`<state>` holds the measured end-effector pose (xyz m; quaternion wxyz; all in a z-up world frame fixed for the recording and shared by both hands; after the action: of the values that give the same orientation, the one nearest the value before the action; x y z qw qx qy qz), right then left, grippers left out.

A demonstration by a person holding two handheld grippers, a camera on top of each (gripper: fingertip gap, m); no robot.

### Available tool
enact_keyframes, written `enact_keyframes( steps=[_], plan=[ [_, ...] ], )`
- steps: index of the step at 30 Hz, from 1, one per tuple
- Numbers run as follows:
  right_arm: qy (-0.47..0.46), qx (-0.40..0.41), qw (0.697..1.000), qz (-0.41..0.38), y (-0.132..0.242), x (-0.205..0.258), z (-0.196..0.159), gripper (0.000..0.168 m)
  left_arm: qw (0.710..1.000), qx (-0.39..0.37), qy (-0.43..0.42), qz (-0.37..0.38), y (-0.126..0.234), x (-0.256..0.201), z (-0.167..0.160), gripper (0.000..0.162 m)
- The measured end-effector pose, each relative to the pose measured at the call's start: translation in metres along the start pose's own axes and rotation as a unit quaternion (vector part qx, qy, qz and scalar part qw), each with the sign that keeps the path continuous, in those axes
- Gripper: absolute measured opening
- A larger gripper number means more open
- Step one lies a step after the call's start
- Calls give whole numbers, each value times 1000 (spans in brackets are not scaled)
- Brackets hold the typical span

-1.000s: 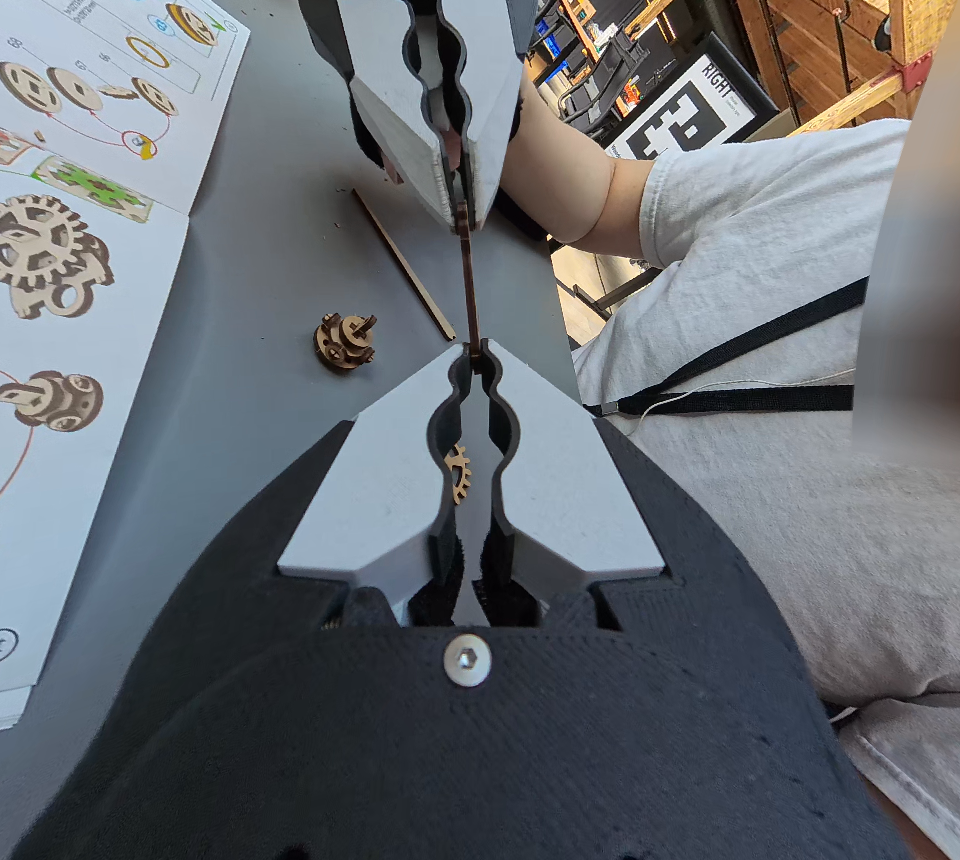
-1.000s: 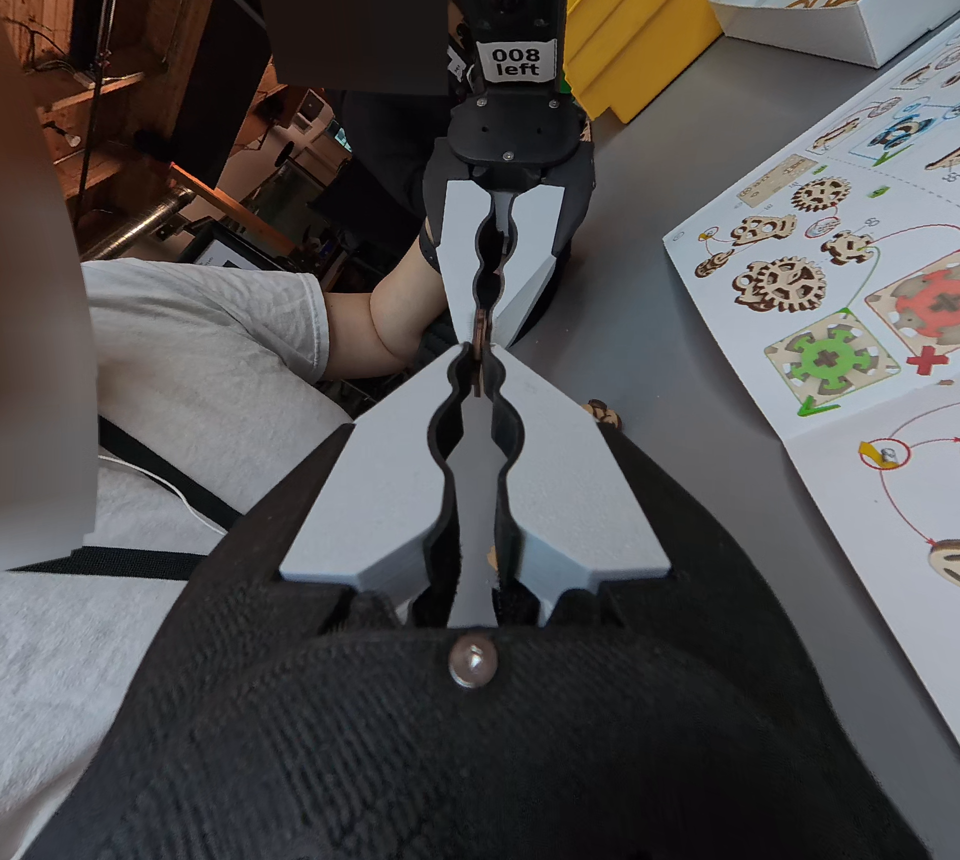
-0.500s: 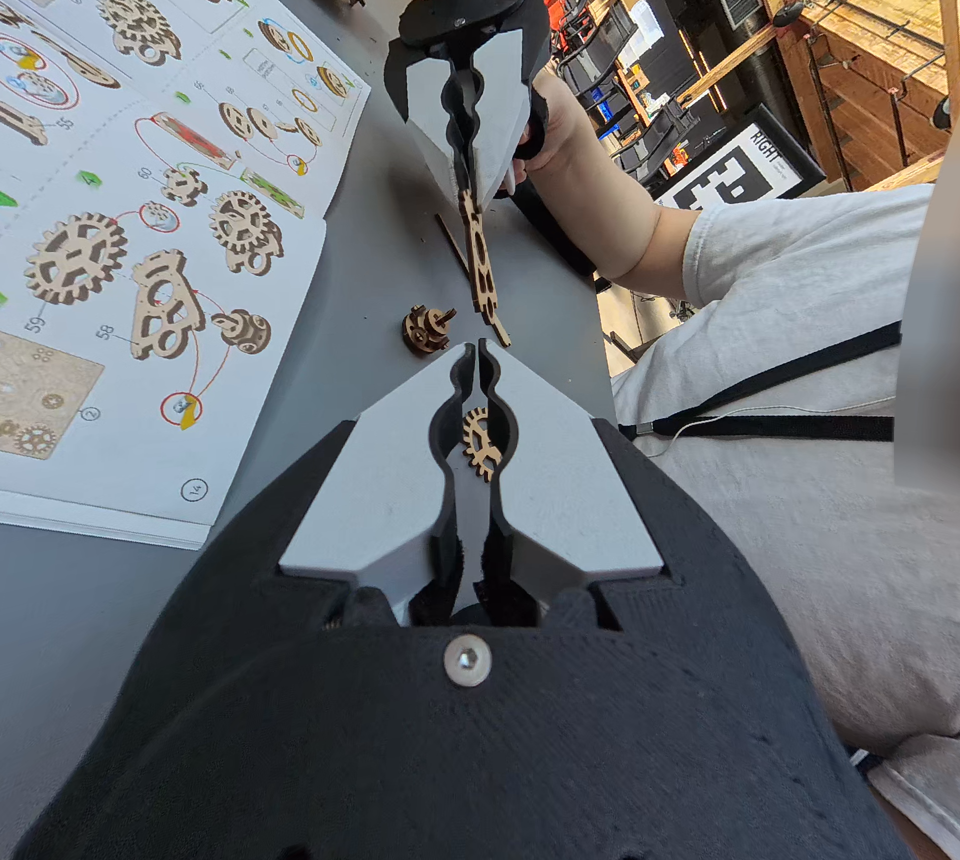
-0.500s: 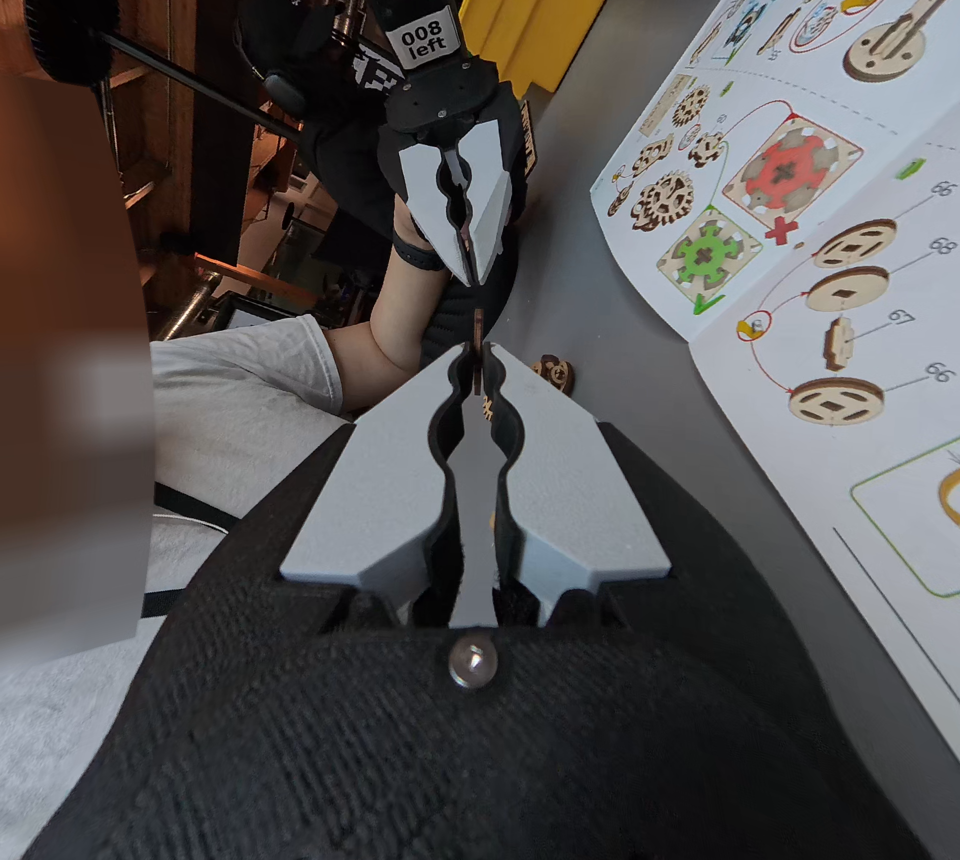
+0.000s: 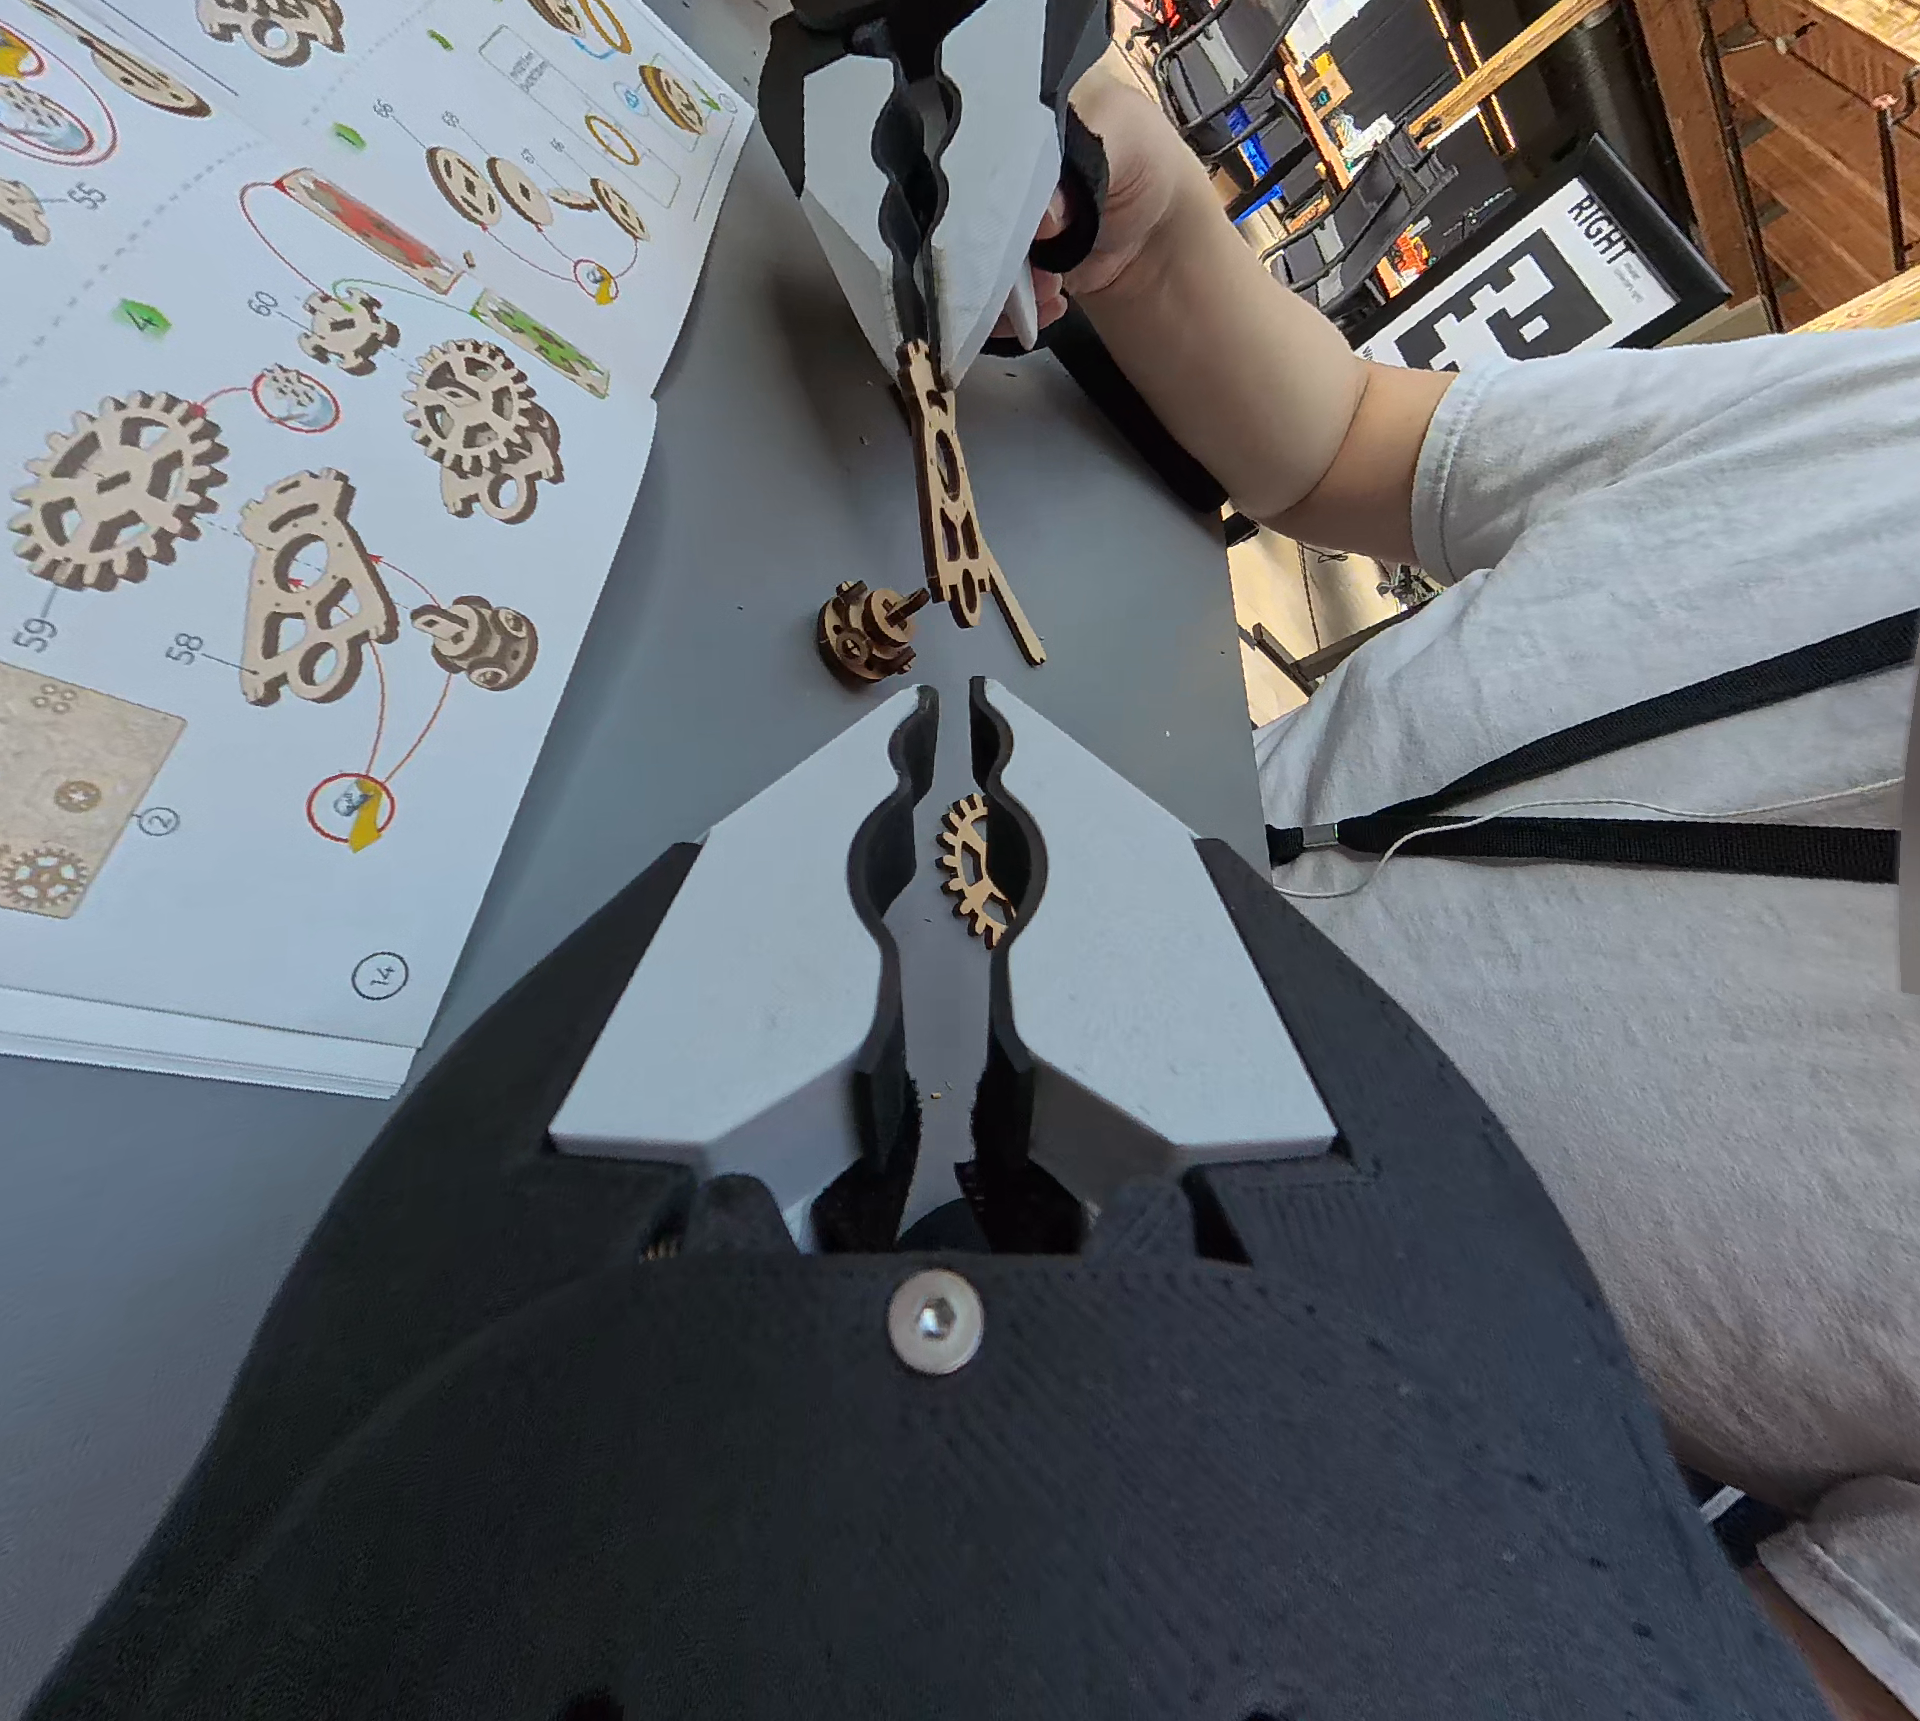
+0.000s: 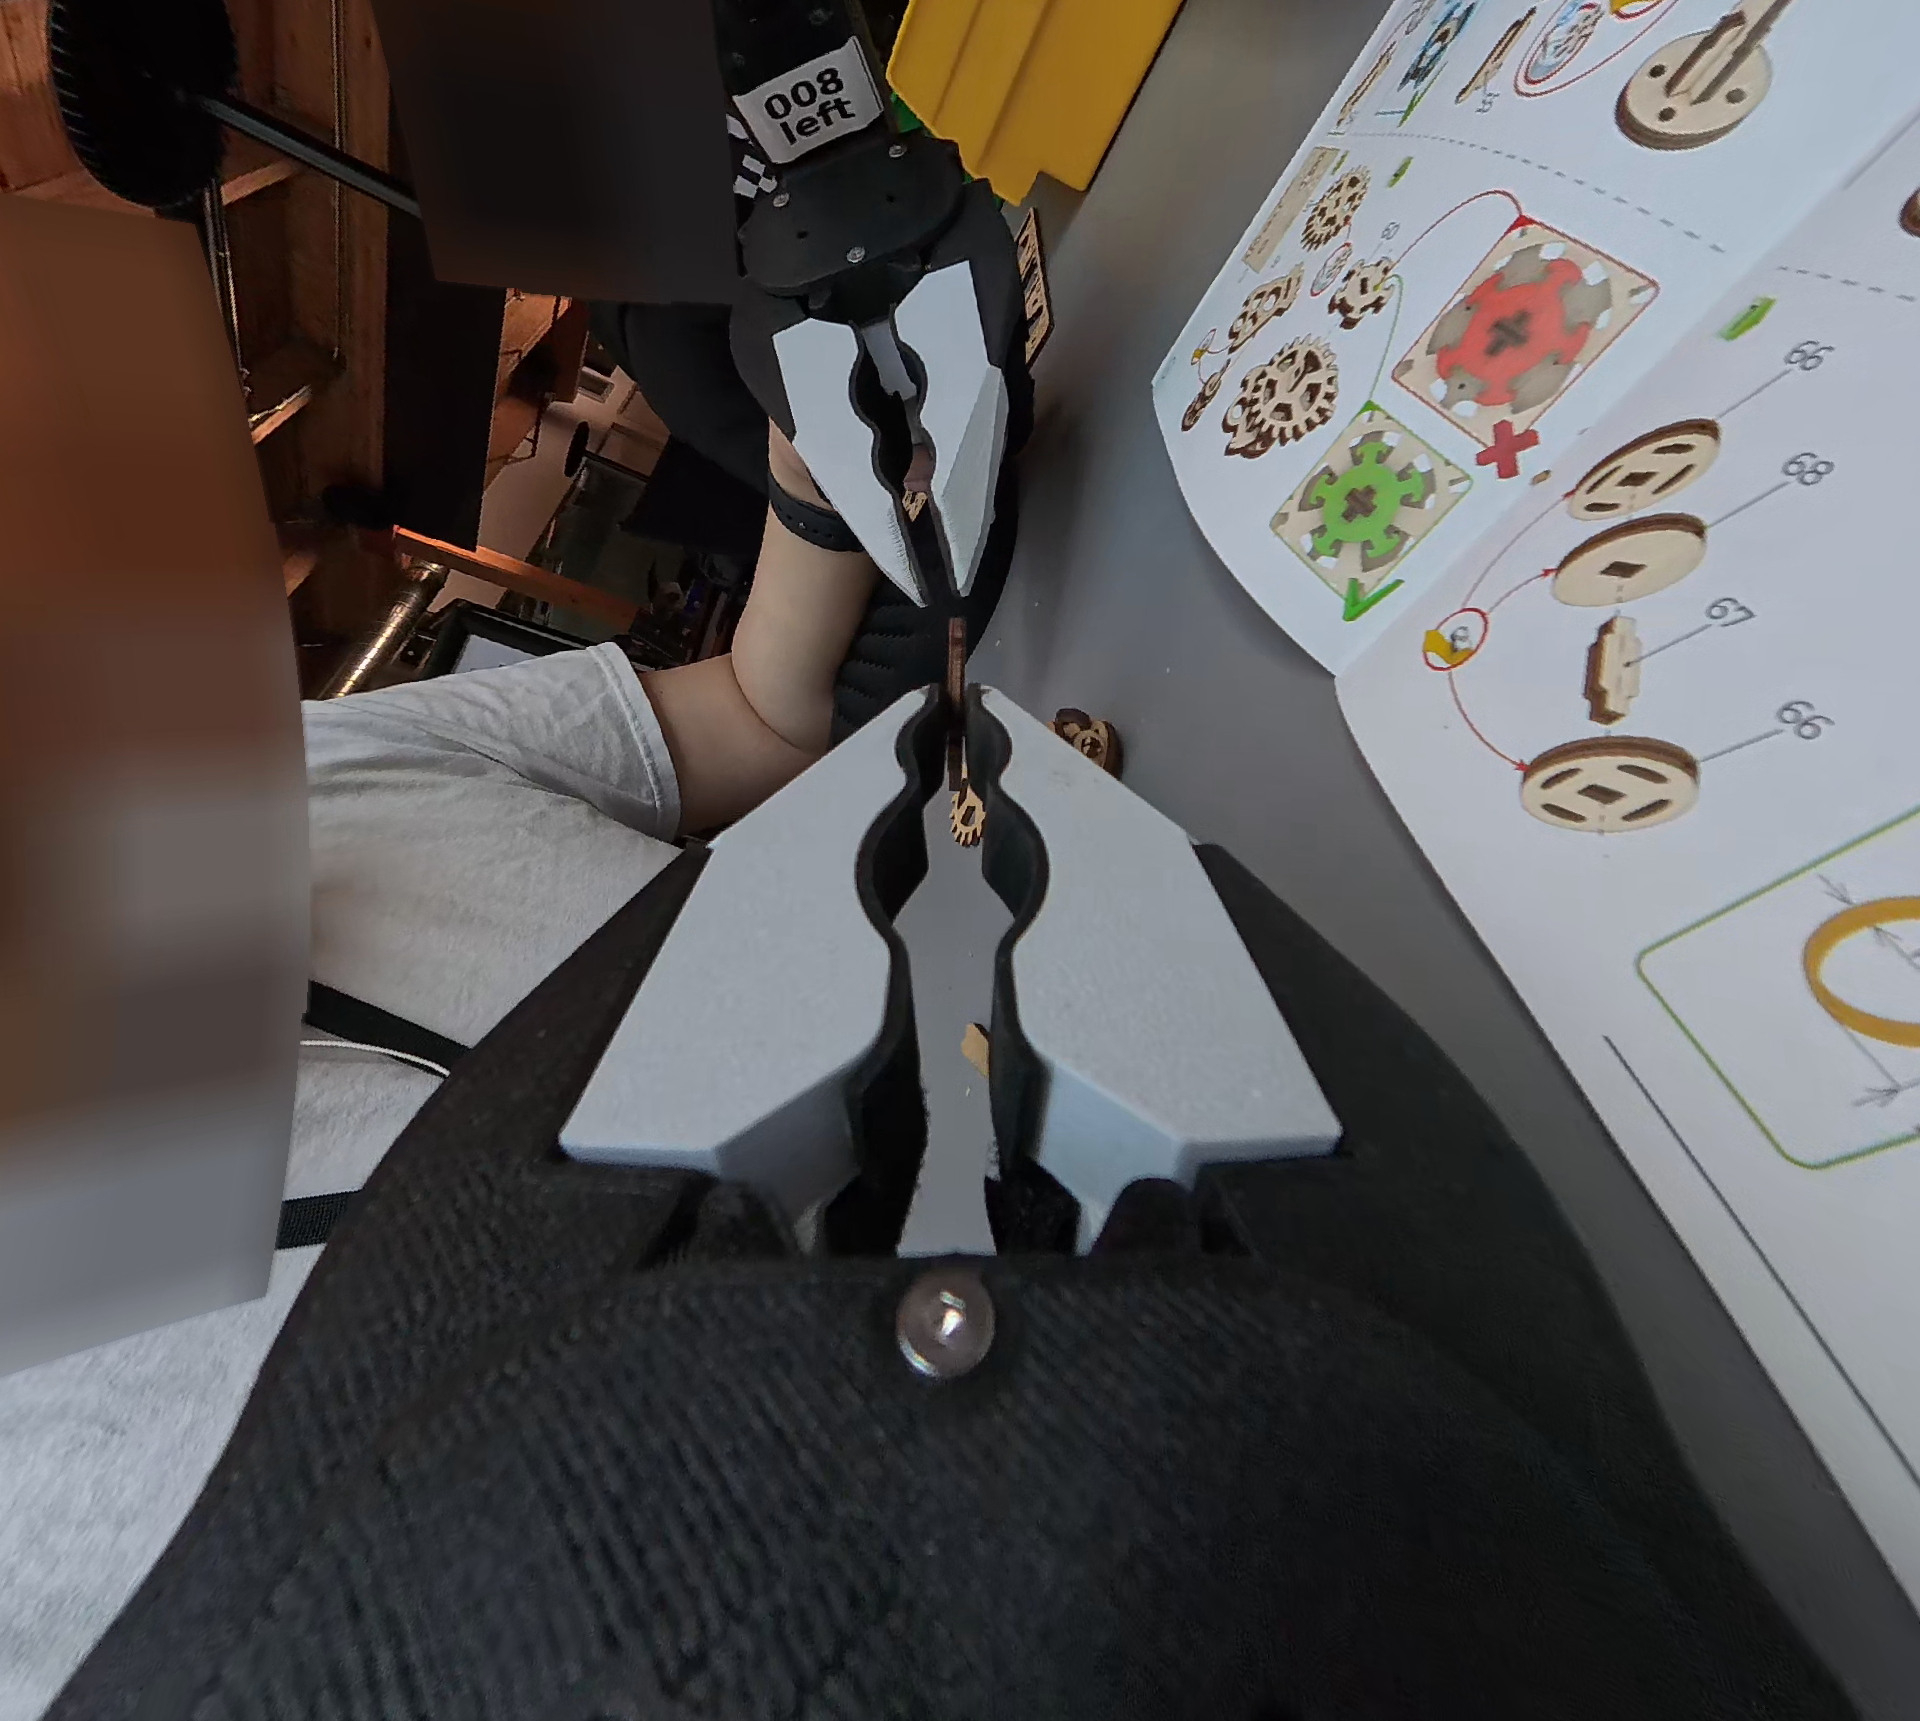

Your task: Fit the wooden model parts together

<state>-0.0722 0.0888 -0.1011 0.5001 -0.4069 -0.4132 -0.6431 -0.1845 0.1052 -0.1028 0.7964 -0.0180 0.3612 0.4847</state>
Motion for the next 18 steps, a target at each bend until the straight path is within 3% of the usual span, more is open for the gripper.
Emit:
enact_keyframes(
  steps=[18],
  plan=[
    [-12, 2, 1000, 1, -1, -4, -1, 1, 1000, 7, 1, -1, -1, 0, -2, 5]
  ],
)
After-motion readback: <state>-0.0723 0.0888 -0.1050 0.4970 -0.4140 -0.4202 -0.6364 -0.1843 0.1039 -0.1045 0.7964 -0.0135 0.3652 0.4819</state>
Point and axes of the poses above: each gripper's, where its closed fingertips meet, y back along the fingers, z out of its top, x = y × z across the jaws, the point moved 3 cm from there along y, back along the fingers, and after that the axes turned 8 degrees about -y, right-handed, at the moved point
